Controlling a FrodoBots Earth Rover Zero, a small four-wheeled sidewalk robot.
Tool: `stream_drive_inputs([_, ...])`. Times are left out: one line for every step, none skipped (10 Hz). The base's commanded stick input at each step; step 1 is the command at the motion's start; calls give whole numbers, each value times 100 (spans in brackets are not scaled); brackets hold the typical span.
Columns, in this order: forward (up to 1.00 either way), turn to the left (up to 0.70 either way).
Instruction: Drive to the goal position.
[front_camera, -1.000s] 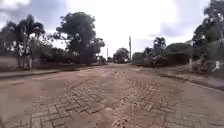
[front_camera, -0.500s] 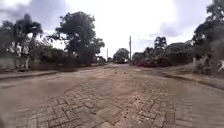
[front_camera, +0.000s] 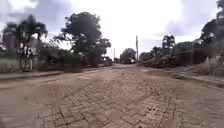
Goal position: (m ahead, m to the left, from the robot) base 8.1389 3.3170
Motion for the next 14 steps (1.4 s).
stream_drive_inputs([70, 0])
stream_drive_inputs([70, 0])
stream_drive_inputs([70, 0])
stream_drive_inputs([70, 0])
stream_drive_inputs([70, 0])
stream_drive_inputs([70, 0])
stream_drive_inputs([70, 0])
stream_drive_inputs([70, 0])
stream_drive_inputs([70, 0])
stream_drive_inputs([70, 0])
stream_drive_inputs([70, 0])
stream_drive_inputs([70, 0])
stream_drive_inputs([70, 0])
stream_drive_inputs([70, 1])
